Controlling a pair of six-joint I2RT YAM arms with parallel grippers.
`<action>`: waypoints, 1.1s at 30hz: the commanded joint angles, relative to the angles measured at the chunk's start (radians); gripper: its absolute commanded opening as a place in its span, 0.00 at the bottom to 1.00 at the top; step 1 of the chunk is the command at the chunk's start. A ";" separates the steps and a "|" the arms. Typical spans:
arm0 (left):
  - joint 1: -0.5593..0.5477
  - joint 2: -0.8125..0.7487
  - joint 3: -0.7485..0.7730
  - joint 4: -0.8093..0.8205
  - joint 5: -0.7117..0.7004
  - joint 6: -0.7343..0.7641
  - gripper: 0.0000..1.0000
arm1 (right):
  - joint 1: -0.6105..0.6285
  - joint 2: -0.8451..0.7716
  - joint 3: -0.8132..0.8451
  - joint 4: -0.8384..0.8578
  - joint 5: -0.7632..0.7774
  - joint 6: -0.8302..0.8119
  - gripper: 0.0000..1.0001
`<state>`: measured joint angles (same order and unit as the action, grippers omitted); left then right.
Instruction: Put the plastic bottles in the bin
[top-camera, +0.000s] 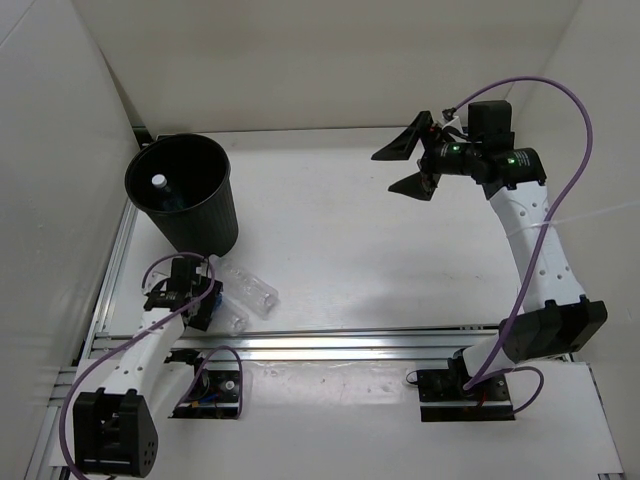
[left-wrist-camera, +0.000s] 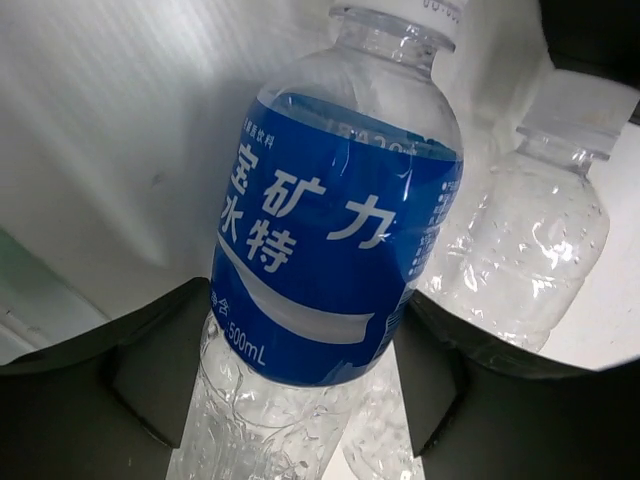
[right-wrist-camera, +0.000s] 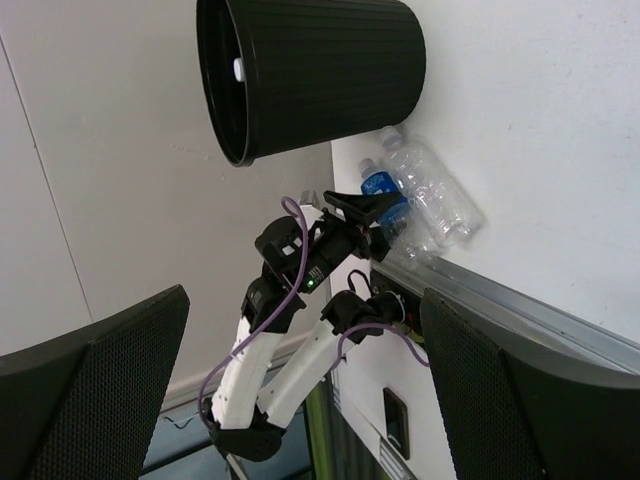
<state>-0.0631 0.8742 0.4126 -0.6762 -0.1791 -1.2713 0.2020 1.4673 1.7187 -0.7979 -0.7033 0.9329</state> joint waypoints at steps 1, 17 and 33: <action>-0.004 -0.049 0.017 -0.052 0.013 -0.011 0.66 | -0.012 0.002 0.022 0.022 -0.033 -0.006 1.00; -0.004 -0.087 0.790 -0.137 -0.063 0.245 0.67 | -0.033 -0.045 -0.041 0.040 -0.033 0.013 1.00; -0.004 0.402 1.246 -0.028 -0.500 0.575 1.00 | -0.033 -0.111 -0.079 0.040 -0.065 0.004 1.00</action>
<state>-0.0631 1.3067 1.6043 -0.7105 -0.5934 -0.7624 0.1715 1.4014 1.6524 -0.7826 -0.7265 0.9424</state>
